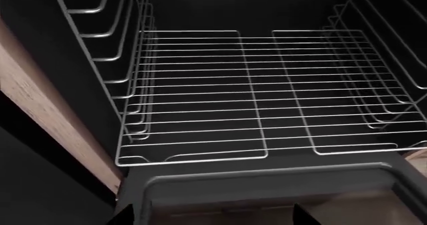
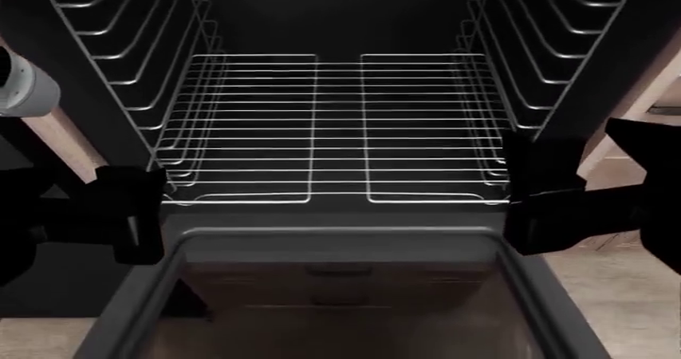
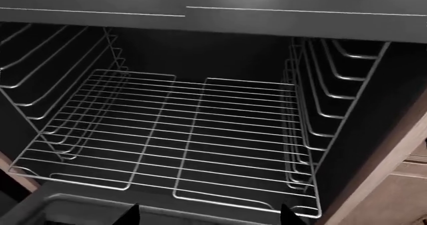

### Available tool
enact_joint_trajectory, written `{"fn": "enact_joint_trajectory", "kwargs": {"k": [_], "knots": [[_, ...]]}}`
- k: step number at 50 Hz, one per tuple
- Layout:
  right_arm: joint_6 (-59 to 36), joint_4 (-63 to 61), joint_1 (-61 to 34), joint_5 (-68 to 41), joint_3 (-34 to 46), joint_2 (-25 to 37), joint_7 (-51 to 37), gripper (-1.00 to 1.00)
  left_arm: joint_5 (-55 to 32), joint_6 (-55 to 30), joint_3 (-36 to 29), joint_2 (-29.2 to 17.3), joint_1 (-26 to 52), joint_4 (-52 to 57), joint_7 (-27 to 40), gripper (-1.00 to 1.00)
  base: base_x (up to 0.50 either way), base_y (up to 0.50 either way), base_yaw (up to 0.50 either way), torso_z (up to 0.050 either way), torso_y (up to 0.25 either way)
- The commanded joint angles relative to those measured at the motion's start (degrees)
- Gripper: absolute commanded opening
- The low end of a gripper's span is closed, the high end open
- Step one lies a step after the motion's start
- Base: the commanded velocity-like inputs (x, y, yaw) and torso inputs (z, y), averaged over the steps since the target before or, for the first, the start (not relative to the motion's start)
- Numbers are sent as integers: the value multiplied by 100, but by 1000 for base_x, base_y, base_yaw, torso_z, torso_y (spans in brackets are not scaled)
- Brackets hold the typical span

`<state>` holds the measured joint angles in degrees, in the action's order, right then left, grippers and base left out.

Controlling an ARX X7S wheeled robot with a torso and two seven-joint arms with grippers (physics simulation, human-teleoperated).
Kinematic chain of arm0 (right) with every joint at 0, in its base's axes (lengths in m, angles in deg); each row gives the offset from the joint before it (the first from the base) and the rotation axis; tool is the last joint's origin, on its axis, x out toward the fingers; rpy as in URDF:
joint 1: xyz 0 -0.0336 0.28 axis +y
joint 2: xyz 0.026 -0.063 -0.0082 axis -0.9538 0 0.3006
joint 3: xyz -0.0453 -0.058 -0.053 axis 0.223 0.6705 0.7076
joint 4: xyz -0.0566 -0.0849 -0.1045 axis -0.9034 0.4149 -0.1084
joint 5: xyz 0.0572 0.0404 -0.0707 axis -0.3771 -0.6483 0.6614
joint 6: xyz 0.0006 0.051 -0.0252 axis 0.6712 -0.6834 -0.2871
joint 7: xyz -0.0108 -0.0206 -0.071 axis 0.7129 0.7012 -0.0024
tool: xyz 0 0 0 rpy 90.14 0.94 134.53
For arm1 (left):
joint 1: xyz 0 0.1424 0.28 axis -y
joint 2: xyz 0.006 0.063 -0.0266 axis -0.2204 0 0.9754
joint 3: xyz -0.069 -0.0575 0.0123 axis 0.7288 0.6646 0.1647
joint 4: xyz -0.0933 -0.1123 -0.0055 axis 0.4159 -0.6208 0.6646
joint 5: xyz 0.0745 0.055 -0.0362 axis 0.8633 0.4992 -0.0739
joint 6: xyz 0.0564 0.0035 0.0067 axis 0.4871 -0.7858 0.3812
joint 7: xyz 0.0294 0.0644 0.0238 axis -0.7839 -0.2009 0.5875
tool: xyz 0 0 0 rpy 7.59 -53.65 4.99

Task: Fully slide the oven rack out.

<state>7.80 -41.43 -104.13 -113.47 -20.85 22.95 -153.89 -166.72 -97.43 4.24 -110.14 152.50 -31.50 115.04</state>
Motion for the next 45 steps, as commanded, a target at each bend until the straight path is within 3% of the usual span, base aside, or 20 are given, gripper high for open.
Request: {"fn": "enact_joint_trajectory", "kwargs": {"k": [1,32,45], "knots": [[63,-47,83,70,16,50,77,100,5,29,-50,2,21,11,-15,100,0,0,0,0,-170],[113,-25,352,462,127,8,304,100,349,150,-176,125,-210,18,-273,100,0,0,0,0,-169],[-55,511,673,1199,330,-319,746,100,1064,145,-380,828,-258,-461,-528,100,0,0,0,0,-84]]}}
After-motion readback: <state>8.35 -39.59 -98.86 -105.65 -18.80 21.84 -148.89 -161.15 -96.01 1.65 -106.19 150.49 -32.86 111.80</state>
